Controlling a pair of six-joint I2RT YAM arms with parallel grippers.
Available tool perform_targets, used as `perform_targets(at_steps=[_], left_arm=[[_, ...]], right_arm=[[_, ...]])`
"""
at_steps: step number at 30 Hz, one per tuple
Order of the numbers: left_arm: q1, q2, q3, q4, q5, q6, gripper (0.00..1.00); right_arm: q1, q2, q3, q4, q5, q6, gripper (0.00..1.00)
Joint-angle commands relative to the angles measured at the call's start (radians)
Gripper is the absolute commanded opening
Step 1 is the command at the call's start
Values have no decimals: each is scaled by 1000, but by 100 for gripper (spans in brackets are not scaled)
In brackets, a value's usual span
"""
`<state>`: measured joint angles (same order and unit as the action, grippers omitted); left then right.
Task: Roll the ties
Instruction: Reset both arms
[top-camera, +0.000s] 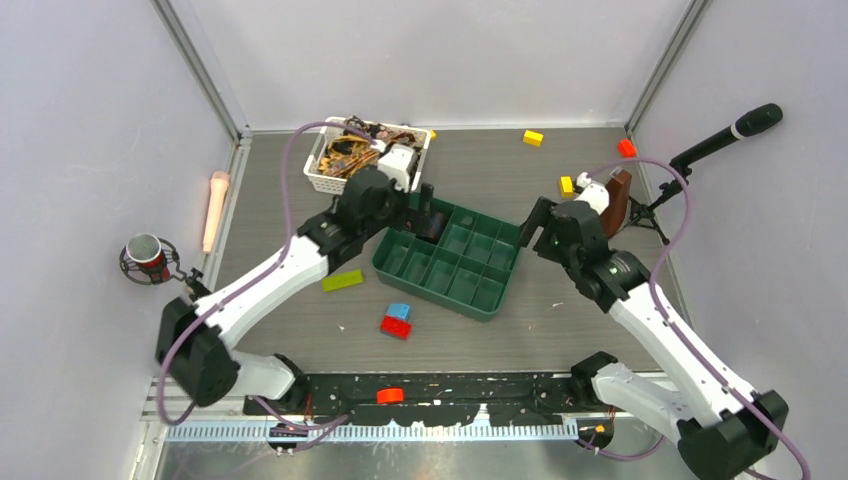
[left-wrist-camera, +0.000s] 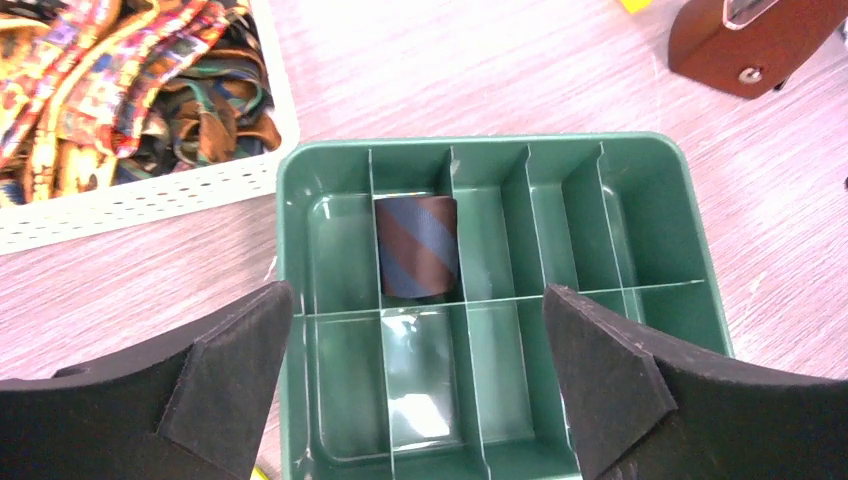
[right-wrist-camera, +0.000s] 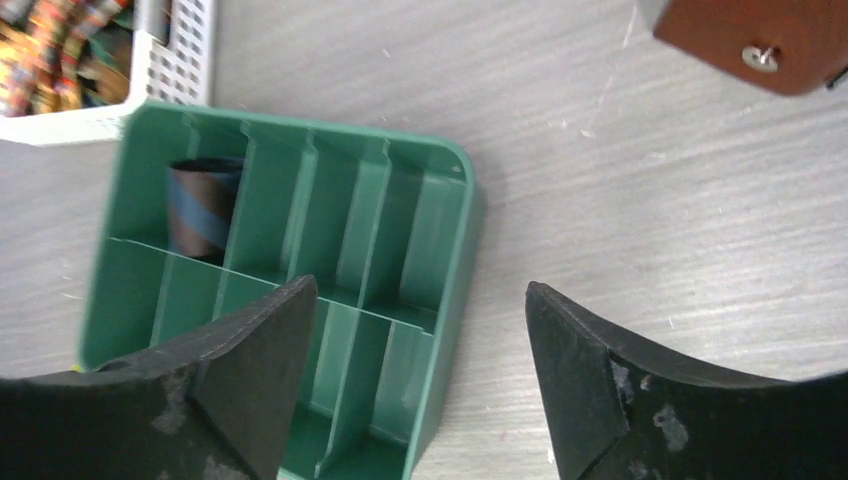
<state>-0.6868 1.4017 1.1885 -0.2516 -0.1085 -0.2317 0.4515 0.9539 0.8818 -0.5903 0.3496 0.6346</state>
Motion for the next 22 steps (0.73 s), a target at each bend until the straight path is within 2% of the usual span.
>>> perform_targets(at_steps=[1, 2, 4, 10, 16, 22], left_arm=[[-3, -175, -177, 298, -75, -12, 100], [-3, -213, -214, 326, -83, -17, 100], [-2, -281, -277, 360, -103, -25, 100], [-2, -430, -399, 347, -228, -85, 100], [-2, -533, -522, 357, -293, -119, 100], [-2, -560, -537, 312, -336, -130, 100]], right_arm=[[1, -130, -50, 168, 32, -56, 88], [1, -148, -65, 224, 42, -64, 94], [1, -234, -153, 327, 37, -85, 99], [1, -392, -352, 610, 51, -122, 99], [1, -383, -346, 572, 76, -134, 100], [2, -371, -338, 556, 69, -127, 100]])
